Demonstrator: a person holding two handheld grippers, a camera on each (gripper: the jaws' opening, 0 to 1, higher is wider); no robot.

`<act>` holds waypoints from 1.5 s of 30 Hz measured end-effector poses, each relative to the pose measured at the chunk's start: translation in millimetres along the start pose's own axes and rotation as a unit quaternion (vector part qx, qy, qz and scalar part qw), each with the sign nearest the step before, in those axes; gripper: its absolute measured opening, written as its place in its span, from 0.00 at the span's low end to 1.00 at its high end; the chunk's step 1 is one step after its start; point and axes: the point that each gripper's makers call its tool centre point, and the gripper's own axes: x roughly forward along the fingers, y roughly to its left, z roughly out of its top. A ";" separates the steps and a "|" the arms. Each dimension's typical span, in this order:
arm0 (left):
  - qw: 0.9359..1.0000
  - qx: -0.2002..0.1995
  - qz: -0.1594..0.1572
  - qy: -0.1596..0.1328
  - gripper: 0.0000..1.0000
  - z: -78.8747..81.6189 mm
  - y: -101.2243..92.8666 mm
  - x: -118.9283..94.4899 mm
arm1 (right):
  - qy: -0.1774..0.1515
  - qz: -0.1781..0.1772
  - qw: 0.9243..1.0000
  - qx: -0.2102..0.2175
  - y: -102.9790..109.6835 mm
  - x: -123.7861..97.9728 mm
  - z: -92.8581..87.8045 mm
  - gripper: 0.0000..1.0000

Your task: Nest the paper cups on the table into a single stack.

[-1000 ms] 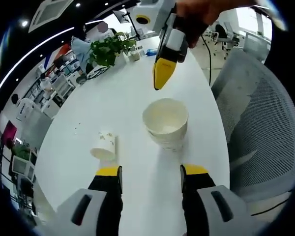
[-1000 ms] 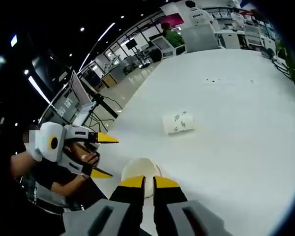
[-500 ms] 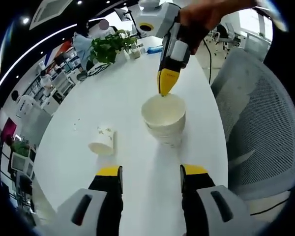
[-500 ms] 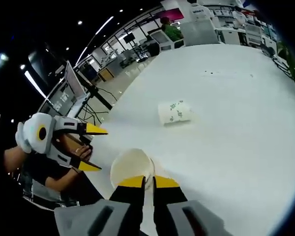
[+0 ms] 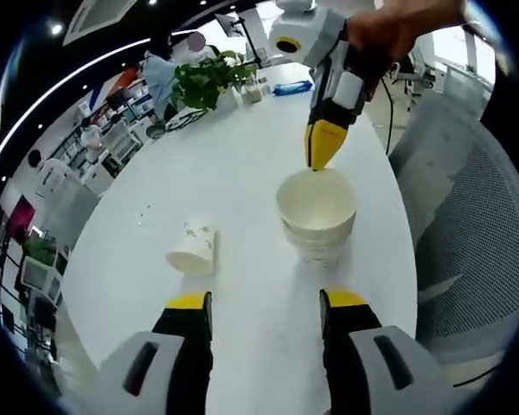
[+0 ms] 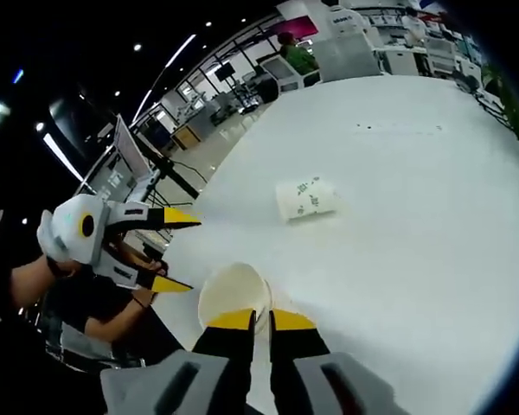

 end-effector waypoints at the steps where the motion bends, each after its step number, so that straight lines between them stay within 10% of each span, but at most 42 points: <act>1: 1.000 -0.008 -0.001 -0.002 0.50 0.1 1.9 1.1 | -0.002 0.000 1.000 0.001 -1.9 -0.5 0.7 0.03; 9: 0.999 -0.020 0.028 0.014 0.53 -5.8 30.6 15.3 | -0.014 0.001 1.000 -0.003 0.0 -12.4 0.4 0.11; 23: 0.986 -0.157 0.058 -0.014 0.63 -0.1 95.1 59.0 | -0.021 -0.002 1.000 0.000 -15.0 -24.6 -20.3 0.28; 45: 0.985 -0.172 -0.008 0.003 0.57 -20.4 98.3 132.6 | -0.018 -0.028 0.999 0.036 -47.0 -59.1 -52.8 0.25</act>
